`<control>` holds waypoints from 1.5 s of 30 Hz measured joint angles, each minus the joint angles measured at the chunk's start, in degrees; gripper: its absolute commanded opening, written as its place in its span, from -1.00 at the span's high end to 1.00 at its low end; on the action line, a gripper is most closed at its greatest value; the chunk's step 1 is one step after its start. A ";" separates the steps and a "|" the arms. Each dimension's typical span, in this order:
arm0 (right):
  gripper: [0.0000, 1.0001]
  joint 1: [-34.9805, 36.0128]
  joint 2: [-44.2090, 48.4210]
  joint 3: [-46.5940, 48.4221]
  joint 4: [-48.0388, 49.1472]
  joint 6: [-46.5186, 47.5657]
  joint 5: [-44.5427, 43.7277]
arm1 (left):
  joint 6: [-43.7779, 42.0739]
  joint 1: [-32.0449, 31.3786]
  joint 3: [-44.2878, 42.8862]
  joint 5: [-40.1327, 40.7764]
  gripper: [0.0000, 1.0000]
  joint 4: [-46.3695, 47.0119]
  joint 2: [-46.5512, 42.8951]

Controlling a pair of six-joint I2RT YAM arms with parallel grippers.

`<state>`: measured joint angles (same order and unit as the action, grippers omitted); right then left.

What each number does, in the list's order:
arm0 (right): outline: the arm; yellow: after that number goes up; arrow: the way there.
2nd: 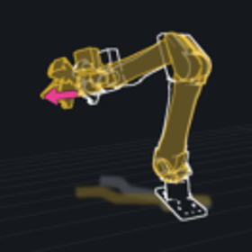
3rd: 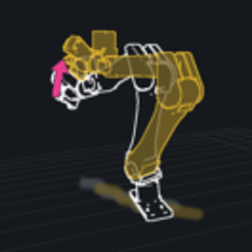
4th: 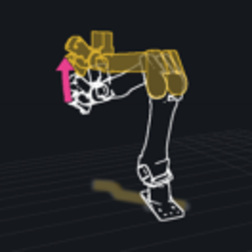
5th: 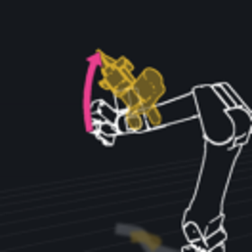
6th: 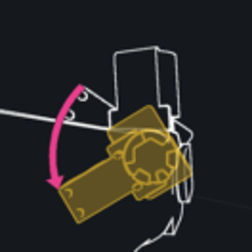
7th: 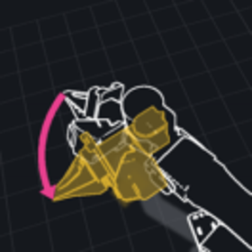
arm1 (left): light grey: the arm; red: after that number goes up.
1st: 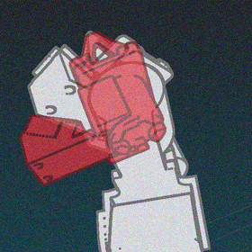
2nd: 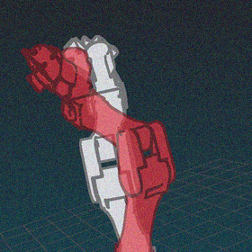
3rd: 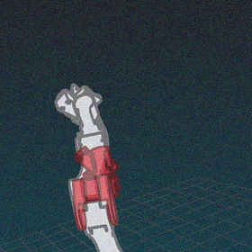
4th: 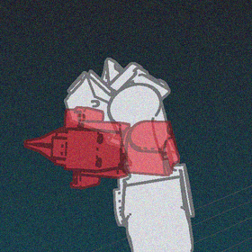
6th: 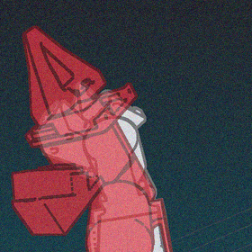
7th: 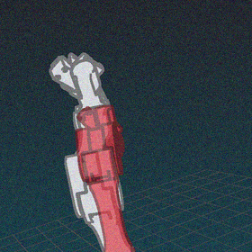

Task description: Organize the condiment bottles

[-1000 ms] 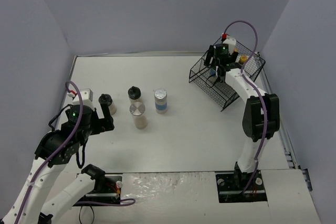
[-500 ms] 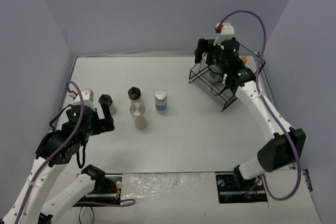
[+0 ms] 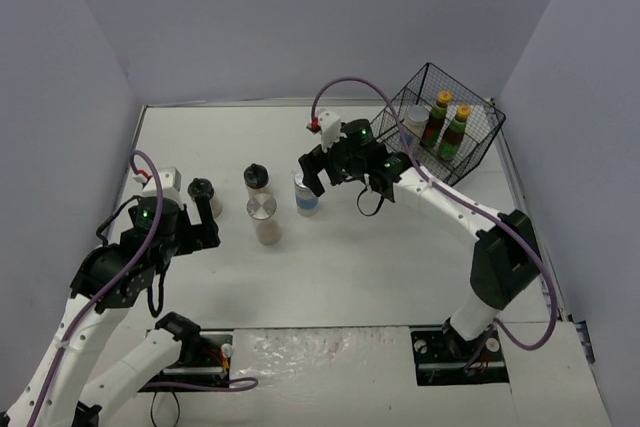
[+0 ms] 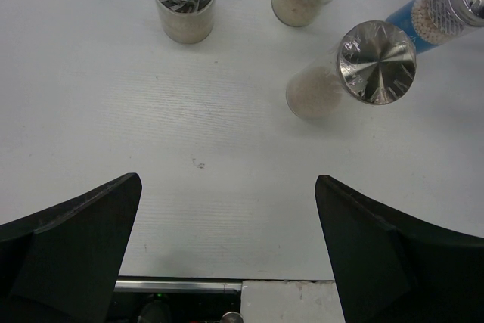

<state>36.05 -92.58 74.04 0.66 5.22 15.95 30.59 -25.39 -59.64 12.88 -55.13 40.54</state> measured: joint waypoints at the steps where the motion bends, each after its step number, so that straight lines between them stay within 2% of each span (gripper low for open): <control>1: -1.00 0.72 -1.26 0.13 -0.04 0.52 0.04 | 0.02 0.00 0.00 0.00 -0.94 0.00 -0.09; 10: -0.97 4.11 -10.28 2.42 0.38 2.36 0.41 | 0.02 0.00 0.00 0.04 -0.94 -0.77 -1.39; 14: -0.84 4.31 -11.97 2.71 0.80 2.42 0.37 | 0.04 0.00 0.00 0.06 -0.94 -1.32 -2.18; 17: -0.65 4.51 -13.37 2.76 1.83 2.40 -0.04 | 0.04 0.00 0.00 0.07 -0.94 -1.62 -2.41; 18: -0.55 4.51 -13.78 2.76 1.98 2.39 -0.15 | 0.04 0.00 0.00 0.07 -0.94 -1.67 -2.41; 23: 0.37 4.51 -14.58 2.78 2.51 2.68 -1.25 | 0.02 0.00 0.00 0.07 -0.94 -1.66 -2.02; 28: 0.94 4.49 -14.57 2.78 2.69 2.52 -2.32 | -0.03 0.00 0.00 0.04 -0.94 -1.62 -1.36; 32: 1.00 4.36 -13.63 2.76 1.84 2.11 -4.20 | -0.32 0.00 0.00 0.04 -0.94 -1.41 -0.78; 36: 1.00 2.97 -7.75 2.52 0.03 0.32 -7.47 | -0.61 0.00 0.00 0.02 -0.94 -0.84 -0.07; 40: 1.00 -3.75 1.53 3.20 -0.63 -2.47 -9.98 | -0.66 0.00 0.00 -0.03 -0.94 -0.02 0.60; 45: 1.00 -14.19 8.32 7.04 -2.27 -5.30 -19.40 | -0.72 0.00 0.30 -0.80 -0.94 1.01 1.33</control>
<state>21.86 -84.25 81.07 -1.61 -0.08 -3.45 29.87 -25.39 -59.34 12.09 -54.13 41.87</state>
